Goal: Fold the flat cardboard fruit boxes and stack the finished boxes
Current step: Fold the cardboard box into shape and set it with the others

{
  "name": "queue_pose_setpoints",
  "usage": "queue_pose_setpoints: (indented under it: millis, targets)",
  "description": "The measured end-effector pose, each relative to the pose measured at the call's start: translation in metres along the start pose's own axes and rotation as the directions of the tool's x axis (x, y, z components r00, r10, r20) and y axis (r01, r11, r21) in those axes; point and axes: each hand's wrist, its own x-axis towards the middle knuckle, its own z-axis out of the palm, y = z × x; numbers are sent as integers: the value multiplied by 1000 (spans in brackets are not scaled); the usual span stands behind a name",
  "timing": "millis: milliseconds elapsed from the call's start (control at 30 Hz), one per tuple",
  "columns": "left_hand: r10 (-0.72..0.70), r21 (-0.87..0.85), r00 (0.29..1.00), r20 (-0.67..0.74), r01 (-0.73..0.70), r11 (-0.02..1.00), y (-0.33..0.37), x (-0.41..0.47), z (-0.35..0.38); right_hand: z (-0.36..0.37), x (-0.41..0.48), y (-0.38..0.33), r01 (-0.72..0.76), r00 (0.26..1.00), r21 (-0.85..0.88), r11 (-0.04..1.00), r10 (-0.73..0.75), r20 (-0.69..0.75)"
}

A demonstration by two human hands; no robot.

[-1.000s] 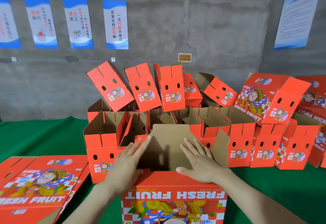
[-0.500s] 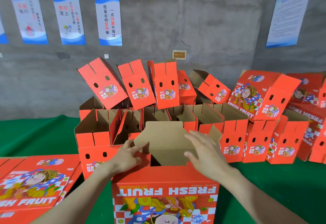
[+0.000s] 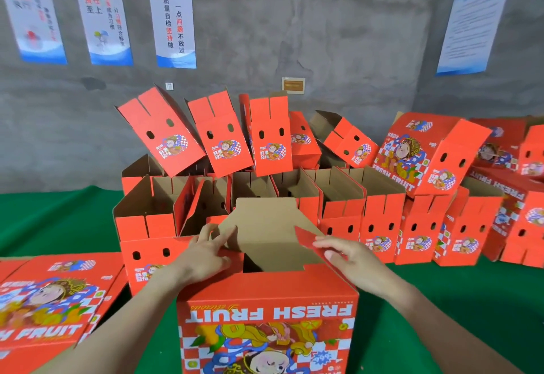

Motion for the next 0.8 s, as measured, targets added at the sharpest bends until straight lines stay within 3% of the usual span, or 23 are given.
queue_pose_setpoints:
  millis: [300, 433, 533, 633, 800]
  targets:
    - [67, -47, 996, -55, -69, 996, 5, -11, -1, 14, 5, 3, 39, 998, -208, 977, -47, -35]
    - [208, -157, 942, -264, -255, 954, 3, -21, -4, 16, 6, 6, 41, 995, -150, 988, -54, -80]
    - [267, -185, 887, -376, -354, 917, 2, -24, -5, 18, 7, 8, 54, 976, -60, 997, -66, -206]
    - [260, -155, 892, -369, -335, 930, 6, -21, -3, 18, 6, 10, 39, 963, -83, 996, -60, -263]
    - [125, -382, 976, -178, -186, 905, 8, -17, -5, 12, 8, 10, 38, 990, -152, 988, -57, -127]
